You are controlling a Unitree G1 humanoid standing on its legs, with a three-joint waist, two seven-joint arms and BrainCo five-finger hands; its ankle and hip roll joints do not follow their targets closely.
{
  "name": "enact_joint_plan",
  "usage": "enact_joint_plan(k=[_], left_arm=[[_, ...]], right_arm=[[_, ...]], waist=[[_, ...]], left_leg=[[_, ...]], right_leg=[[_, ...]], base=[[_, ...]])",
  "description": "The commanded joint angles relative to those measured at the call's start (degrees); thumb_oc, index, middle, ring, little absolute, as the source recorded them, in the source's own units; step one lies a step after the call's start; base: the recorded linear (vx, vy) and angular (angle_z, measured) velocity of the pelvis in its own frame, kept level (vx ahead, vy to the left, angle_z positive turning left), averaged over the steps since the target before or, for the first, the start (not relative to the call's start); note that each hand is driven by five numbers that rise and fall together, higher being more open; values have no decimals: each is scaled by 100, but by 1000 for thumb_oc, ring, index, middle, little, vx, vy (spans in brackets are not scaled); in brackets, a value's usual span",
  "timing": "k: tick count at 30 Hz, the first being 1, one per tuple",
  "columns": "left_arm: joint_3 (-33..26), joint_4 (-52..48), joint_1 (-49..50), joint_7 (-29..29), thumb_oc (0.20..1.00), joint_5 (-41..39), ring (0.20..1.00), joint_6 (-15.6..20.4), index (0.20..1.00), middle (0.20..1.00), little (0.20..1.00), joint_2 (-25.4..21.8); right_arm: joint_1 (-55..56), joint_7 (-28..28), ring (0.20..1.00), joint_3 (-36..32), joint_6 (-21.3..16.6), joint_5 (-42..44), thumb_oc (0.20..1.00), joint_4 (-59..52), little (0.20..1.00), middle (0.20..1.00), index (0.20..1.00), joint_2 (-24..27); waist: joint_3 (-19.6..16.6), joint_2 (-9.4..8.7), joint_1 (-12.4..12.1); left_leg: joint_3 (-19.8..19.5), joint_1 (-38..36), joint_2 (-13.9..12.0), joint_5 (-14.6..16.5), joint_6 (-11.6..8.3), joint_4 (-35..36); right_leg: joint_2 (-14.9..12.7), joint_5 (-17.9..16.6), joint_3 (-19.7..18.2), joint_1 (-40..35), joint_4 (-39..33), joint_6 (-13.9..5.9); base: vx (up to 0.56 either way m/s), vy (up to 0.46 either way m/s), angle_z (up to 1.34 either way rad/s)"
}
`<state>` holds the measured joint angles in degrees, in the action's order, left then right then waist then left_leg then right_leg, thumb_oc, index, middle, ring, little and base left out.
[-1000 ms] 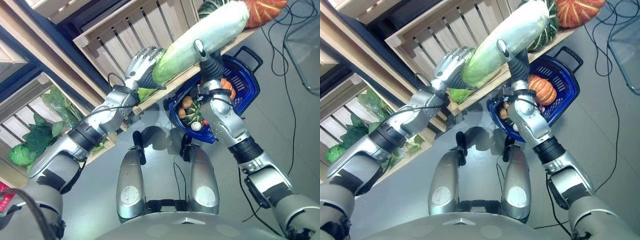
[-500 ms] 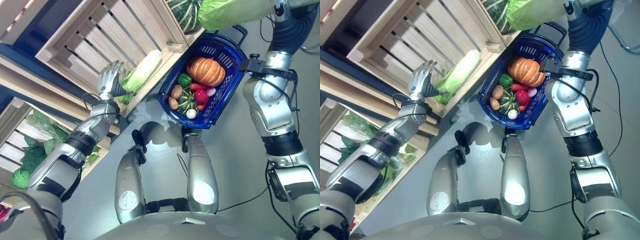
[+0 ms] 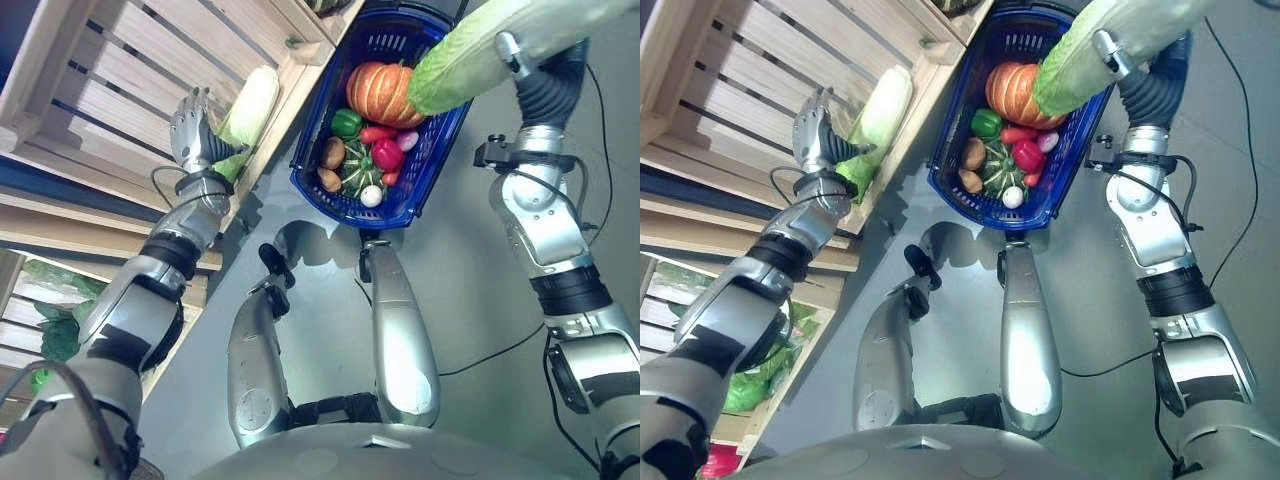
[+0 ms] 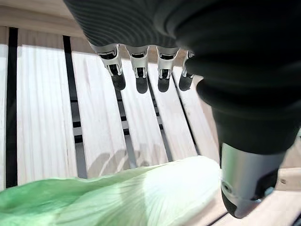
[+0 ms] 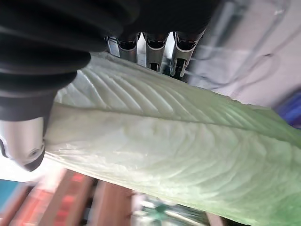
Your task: Pick up fruits and vegetables into the basket
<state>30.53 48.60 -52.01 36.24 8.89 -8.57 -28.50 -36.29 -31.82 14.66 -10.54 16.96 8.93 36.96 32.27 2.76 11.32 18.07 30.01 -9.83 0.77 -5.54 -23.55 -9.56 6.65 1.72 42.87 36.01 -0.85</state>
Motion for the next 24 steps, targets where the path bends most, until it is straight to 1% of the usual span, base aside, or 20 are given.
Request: enact_joint_plan(k=[1, 3, 6, 8, 10, 11, 15, 18, 20, 21, 24], left_arm=[[-273, 227, -134, 232, 1000, -312, 1000, 0, 1000, 1000, 1000, 18], [-231, 412, -344, 185, 1000, -543, 1000, 0, 1000, 1000, 1000, 58], [-189, 566, -541, 98, 1000, -854, 1000, -106, 1000, 1000, 1000, 85], [-175, 696, -658, 40, 1000, -975, 1000, -136, 1000, 1000, 1000, 110], [-152, 776, -734, -30, 1000, -1092, 1000, -162, 1000, 1000, 1000, 96], [-141, 837, -778, -71, 1000, -1147, 1000, -194, 1000, 1000, 1000, 90], [-58, 1127, -1040, -315, 1000, -1417, 1000, -414, 1000, 1000, 1000, 68], [-28, 1344, -1168, -456, 1000, -1601, 1000, -481, 1000, 1000, 1000, 61], [8, 1476, -1237, -531, 1000, -1715, 1000, -493, 1000, 1000, 1000, 49], [24, 1551, -1298, -580, 1000, -1746, 1000, -550, 1000, 1000, 1000, 57], [58, 1713, -1411, -735, 1000, -1803, 1000, -576, 1000, 1000, 1000, 49]], right_arm=[[-500, 185, 200, 20, -197, 305, 200, 143, 200, 200, 200, 32], [-825, 390, 200, 214, -65, 482, 200, 707, 200, 200, 200, 4], [-1171, 651, 200, 430, 120, 681, 200, 1319, 200, 200, 200, -40], [-1408, 822, 200, 597, 185, 845, 200, 1785, 200, 200, 200, -88], [-1535, 928, 200, 691, 270, 906, 200, 2038, 200, 200, 200, -125], [-1606, 998, 200, 744, 373, 994, 200, 2197, 200, 200, 200, -148], [-1958, 1209, 200, 998, 686, 1211, 200, 3026, 200, 200, 200, -234], [-2166, 1363, 200, 1123, 832, 1364, 200, 3515, 200, 200, 200, -296], [-2263, 1505, 200, 1137, 916, 1503, 200, 3791, 200, 200, 200, -333], [-2318, 1580, 200, 1126, 1017, 1589, 200, 3983, 200, 200, 200, -378], [-2407, 1806, 200, 1083, 1107, 1767, 200, 4425, 200, 200, 200, -471]], waist=[[-247, 180, 200], [-247, 254, 164], [-247, 336, 119], [-247, 383, 68], [-247, 403, 43], [-247, 413, 25], [-247, 455, -50], [-247, 476, -101], [-247, 487, -128], [-247, 489, -145], [-247, 491, -178]], left_leg=[[-59, 343, -43, 374, -105, -518], [-57, 444, -23, 338, -142, -514], [-67, 554, 9, 293, -171, -498], [-81, 664, 37, 264, -180, -496], [-97, 742, 48, 258, -188, -514], [-106, 784, 52, 253, -195, -525], [-143, 993, 84, 234, -197, -566], [-163, 1127, 80, 219, -198, -583], [-182, 1213, 82, 218, -190, -613], [-195, 1255, 86, 223, -184, -631], [-227, 1369, 78, 237, -164, -684]], right_leg=[[24, 244, 68, 9, -105, -257], [9, 274, 60, 148, -25, -231], [-1, 294, 53, 286, 42, -209], [-3, 306, 62, 406, 92, -189], [-3, 311, 69, 481, 124, -183], [-3, 313, 73, 519, 142, -178], [8, 325, 93, 708, 216, -153], [10, 316, 103, 817, 227, -149], [11, 311, 105, 890, 244, -152], [18, 315, 105, 925, 256, -153], [33, 307, 102, 1013, 276, -162]], base=[[5, 41, -3], [11, 46, 2], [21, 42, 9], [8, 12, 2], [3, 3, 2], [8, 5, 5], [10, -5, 4], [-1, -15, 8], [-2, -12, 2], [9, -32, 2], [7, -24, 1]])
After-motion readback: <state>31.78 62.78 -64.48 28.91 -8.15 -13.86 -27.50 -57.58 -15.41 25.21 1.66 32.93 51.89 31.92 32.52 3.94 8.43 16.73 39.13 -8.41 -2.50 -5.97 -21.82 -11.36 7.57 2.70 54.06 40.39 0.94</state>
